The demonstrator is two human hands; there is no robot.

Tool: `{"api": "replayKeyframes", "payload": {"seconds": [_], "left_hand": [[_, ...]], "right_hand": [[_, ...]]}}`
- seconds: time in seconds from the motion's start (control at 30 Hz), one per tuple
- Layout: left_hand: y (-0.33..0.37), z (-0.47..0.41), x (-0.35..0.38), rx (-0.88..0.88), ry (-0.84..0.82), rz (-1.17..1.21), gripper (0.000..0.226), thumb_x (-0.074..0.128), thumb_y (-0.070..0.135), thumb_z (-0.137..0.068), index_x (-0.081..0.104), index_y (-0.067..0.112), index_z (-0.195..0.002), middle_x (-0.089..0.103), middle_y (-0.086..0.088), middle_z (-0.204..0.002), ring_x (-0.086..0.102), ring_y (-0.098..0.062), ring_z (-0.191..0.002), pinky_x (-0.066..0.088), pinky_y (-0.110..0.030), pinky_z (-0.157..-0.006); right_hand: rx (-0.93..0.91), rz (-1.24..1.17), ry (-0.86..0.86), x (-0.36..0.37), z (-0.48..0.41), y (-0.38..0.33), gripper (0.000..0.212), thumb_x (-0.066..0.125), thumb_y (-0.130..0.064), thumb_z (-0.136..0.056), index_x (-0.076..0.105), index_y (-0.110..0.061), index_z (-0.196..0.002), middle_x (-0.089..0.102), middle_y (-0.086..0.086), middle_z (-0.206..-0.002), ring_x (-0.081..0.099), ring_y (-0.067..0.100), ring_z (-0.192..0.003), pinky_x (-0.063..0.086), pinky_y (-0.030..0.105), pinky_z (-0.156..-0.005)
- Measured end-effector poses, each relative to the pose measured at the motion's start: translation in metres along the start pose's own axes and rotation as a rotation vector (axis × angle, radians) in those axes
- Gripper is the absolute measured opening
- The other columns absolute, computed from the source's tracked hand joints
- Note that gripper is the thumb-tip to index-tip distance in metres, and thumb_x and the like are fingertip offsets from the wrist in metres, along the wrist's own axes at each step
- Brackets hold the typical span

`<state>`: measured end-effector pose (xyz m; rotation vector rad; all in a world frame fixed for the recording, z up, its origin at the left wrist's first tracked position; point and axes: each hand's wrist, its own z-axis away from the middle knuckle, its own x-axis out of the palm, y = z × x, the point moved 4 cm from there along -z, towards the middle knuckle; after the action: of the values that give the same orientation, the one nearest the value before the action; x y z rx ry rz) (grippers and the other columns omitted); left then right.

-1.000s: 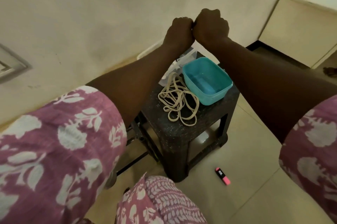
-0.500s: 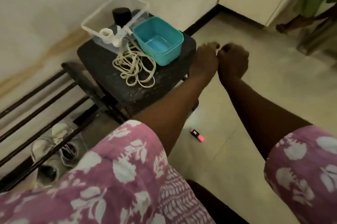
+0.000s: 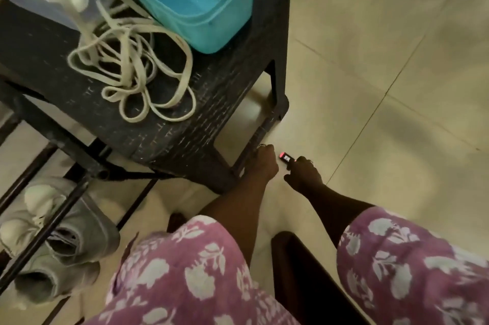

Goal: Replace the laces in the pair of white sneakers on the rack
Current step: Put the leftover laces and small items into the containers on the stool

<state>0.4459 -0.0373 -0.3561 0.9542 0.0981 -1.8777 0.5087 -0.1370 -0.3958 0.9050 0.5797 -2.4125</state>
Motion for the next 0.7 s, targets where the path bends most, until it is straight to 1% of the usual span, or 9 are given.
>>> {"api": "replayKeyframes", "payload": {"seconds": [0.07, 0.2, 0.3, 0.37, 0.47, 0.53, 0.57, 0.63, 0.7], "left_hand": [[-0.007, -0.011, 0.018, 0.005, -0.05, -0.054, 0.047, 0.047, 0.008, -0.091, 0.039, 0.01, -0.138, 0.04, -0.011, -0.141, 0.039, -0.029, -0.131, 0.038, -0.037, -0.104], [-0.015, -0.026, 0.048, 0.003, -0.109, -0.085, 0.049, 0.043, 0.007, -0.092, 0.035, 0.01, -0.14, 0.034, -0.009, -0.145, 0.034, -0.029, -0.133, 0.036, -0.038, -0.104], [-0.012, -0.034, 0.058, 0.018, -0.127, -0.106, 0.05, 0.042, 0.007, -0.093, 0.034, 0.011, -0.141, 0.032, -0.008, -0.146, 0.034, -0.029, -0.133, 0.036, -0.037, -0.104], [-0.012, -0.039, 0.063, 0.008, -0.123, -0.105, 0.049, 0.043, 0.009, -0.093, 0.034, 0.011, -0.141, 0.032, -0.007, -0.146, 0.034, -0.029, -0.133, 0.037, -0.037, -0.103], [-0.009, -0.047, 0.068, -0.004, -0.121, -0.081, 0.051, 0.047, 0.01, -0.092, 0.034, 0.011, -0.141, 0.031, -0.007, -0.147, 0.035, -0.028, -0.132, 0.037, -0.037, -0.103], [-0.005, -0.049, 0.072, 0.002, -0.13, -0.063, 0.054, 0.049, 0.01, -0.091, 0.032, 0.011, -0.143, 0.031, -0.007, -0.148, 0.034, -0.028, -0.133, 0.037, -0.037, -0.105], [-0.003, -0.049, 0.072, -0.001, -0.134, -0.046, 0.056, 0.049, 0.01, -0.091, 0.03, 0.011, -0.144, 0.029, -0.008, -0.149, 0.034, -0.028, -0.134, 0.036, -0.038, -0.106], [-0.003, -0.047, 0.076, -0.014, -0.148, -0.01, 0.057, 0.048, 0.01, -0.092, 0.028, 0.013, -0.146, 0.026, -0.008, -0.151, 0.032, -0.029, -0.135, 0.035, -0.038, -0.107], [-0.004, -0.045, 0.075, -0.027, -0.143, 0.02, 0.055, 0.048, 0.012, -0.092, 0.031, 0.013, -0.144, 0.03, -0.01, -0.149, 0.036, -0.03, -0.132, 0.036, -0.038, -0.105]], "right_hand": [[0.007, 0.055, -0.102, 0.02, -0.014, 0.008, 0.04, 0.054, -0.028, -0.09, 0.056, -0.016, -0.128, 0.039, 0.016, -0.133, 0.041, 0.034, -0.123, 0.041, 0.039, -0.096], [0.034, 0.169, -0.213, 0.044, -0.035, 0.024, 0.046, 0.051, -0.037, -0.092, 0.047, -0.023, -0.136, 0.02, 0.017, -0.146, 0.025, 0.038, -0.134, 0.037, 0.044, -0.102], [0.033, 0.232, -0.261, 0.053, -0.051, 0.033, 0.052, 0.049, -0.042, -0.093, 0.038, -0.029, -0.141, 0.006, 0.017, -0.153, 0.012, 0.043, -0.14, 0.033, 0.048, -0.106], [0.019, 0.241, -0.282, 0.058, -0.06, 0.034, 0.053, 0.049, -0.043, -0.093, 0.034, -0.034, -0.143, -0.003, 0.015, -0.156, 0.002, 0.043, -0.142, 0.027, 0.051, -0.109], [0.031, 0.204, -0.287, 0.066, -0.069, 0.036, 0.057, 0.051, -0.044, -0.092, 0.032, -0.034, -0.144, -0.01, 0.012, -0.157, -0.005, 0.043, -0.142, 0.021, 0.055, -0.111], [0.032, 0.172, -0.269, 0.071, -0.07, 0.037, 0.059, 0.053, -0.044, -0.091, 0.032, -0.031, -0.144, -0.007, 0.011, -0.157, -0.003, 0.043, -0.142, 0.021, 0.056, -0.11], [0.023, 0.161, -0.247, 0.072, -0.069, 0.037, 0.059, 0.054, -0.043, -0.09, 0.033, -0.029, -0.143, -0.004, 0.012, -0.157, 0.002, 0.043, -0.142, 0.023, 0.055, -0.109], [0.014, 0.125, -0.182, 0.074, -0.065, 0.035, 0.058, 0.058, -0.038, -0.089, 0.038, -0.021, -0.141, 0.01, 0.014, -0.153, 0.018, 0.041, -0.138, 0.032, 0.051, -0.105], [0.02, 0.077, -0.122, 0.074, -0.06, 0.031, 0.052, 0.059, -0.03, -0.089, 0.046, -0.011, -0.135, 0.026, 0.016, -0.143, 0.036, 0.039, -0.126, 0.04, 0.047, -0.098]]}}
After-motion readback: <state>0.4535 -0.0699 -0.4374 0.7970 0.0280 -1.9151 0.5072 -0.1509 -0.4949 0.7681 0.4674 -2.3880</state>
